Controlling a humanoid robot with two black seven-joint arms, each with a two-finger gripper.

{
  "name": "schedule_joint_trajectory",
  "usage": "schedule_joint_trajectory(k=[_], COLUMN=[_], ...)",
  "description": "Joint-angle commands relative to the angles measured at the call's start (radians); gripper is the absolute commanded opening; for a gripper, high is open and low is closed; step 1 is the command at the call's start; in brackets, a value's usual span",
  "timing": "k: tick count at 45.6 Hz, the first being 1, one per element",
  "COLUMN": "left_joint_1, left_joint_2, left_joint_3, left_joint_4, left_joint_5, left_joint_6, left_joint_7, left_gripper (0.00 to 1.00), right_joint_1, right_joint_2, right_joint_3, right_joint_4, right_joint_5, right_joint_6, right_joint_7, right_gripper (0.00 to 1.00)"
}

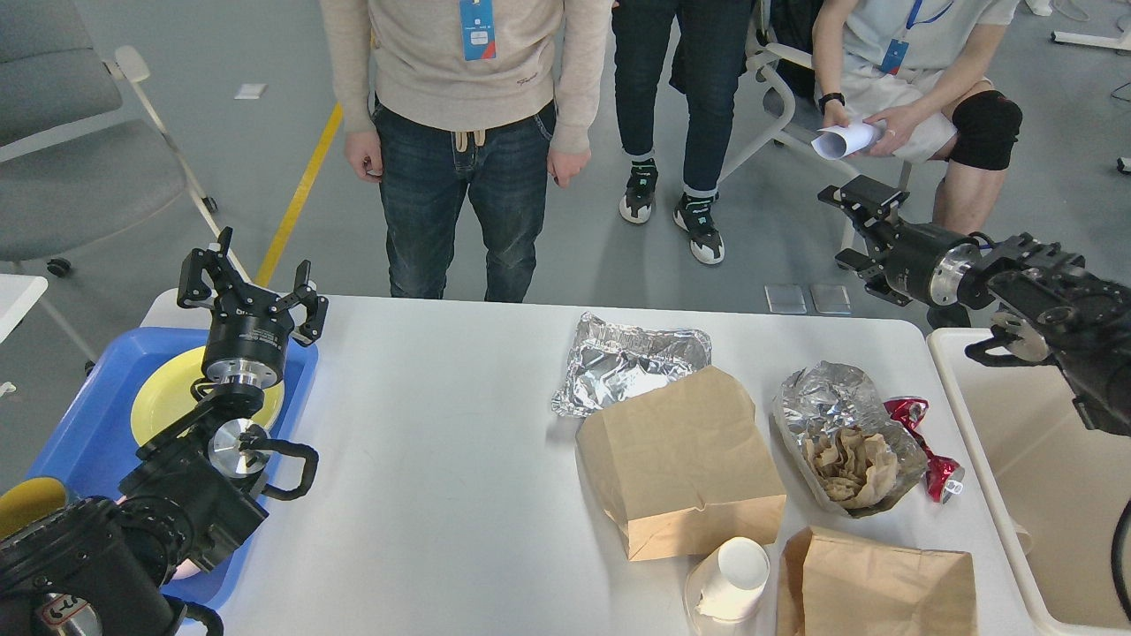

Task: Tidy desktop
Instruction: 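Swing the right gripper high over the table toward the brown paper bag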

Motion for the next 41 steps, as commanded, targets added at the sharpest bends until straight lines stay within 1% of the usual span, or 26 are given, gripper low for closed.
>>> schedule_joint_trajectory(k=[1, 8, 11, 12, 15, 17, 22, 23, 27, 31, 36, 41], left_joint_1=[0.0, 0.0, 0.0, 0.0, 0.0, 0.0, 0.0, 0.0, 0.0, 0.0, 0.0, 0.0], left_joint_2=[0.0, 0.0, 0.0, 0.0, 0.0, 0.0, 0.0, 0.0, 0.0, 0.0, 0.0, 0.0], left_joint_3=[0.0, 0.0, 0.0, 0.0, 0.0, 0.0, 0.0, 0.0, 0.0, 0.0, 0.0, 0.0], left_joint_4=[0.0, 0.0, 0.0, 0.0, 0.0, 0.0, 0.0, 0.0, 0.0, 0.0, 0.0, 0.0], left_joint_5=[0.0, 0.0, 0.0, 0.0, 0.0, 0.0, 0.0, 0.0, 0.0, 0.0, 0.0, 0.0], left_joint_6=[0.0, 0.0, 0.0, 0.0, 0.0, 0.0, 0.0, 0.0, 0.0, 0.0, 0.0, 0.0], left_joint_7=[0.0, 0.0, 0.0, 0.0, 0.0, 0.0, 0.0, 0.0, 0.0, 0.0, 0.0, 0.0], left_gripper=[0.97, 0.97, 0.97, 0.97, 0.97, 0.97, 0.97, 0.97, 0.97, 0.97, 0.97, 0.97], right_joint_1=[0.096, 0.165, 0.184, 0.193, 0.227, 0.268, 0.374, 0.401, 0.432, 0.465, 0.509, 0.575], right_joint_2=[0.033, 0.109, 0.14, 0.148, 0.16, 0.163, 0.165, 0.171, 0.189, 0.214, 0.234, 0.237], right_joint_3=[-0.289, -0.561, -0.644, -0.667, -0.725, -0.763, -0.837, -0.848, -0.853, -0.851, -0.847, -0.834], right_joint_4=[0.011, 0.012, 0.014, 0.014, 0.026, 0.066, 0.143, 0.158, 0.172, 0.173, 0.21, 0.274], right_joint_5=[-0.007, -0.004, -0.005, -0.005, -0.005, -0.007, -0.01, -0.01, -0.01, -0.01, -0.008, -0.013], right_joint_6=[-0.007, -0.005, -0.004, -0.001, 0.016, 0.061, 0.197, 0.26, 0.389, 0.484, 0.544, 0.55], right_joint_7=[-0.07, -0.224, -0.277, -0.286, -0.297, -0.297, -0.295, -0.295, -0.295, -0.295, -0.295, -0.295], right_gripper=[1.0, 1.0, 1.0, 1.0, 1.0, 1.0, 1.0, 1.0, 1.0, 1.0, 1.0, 1.0])
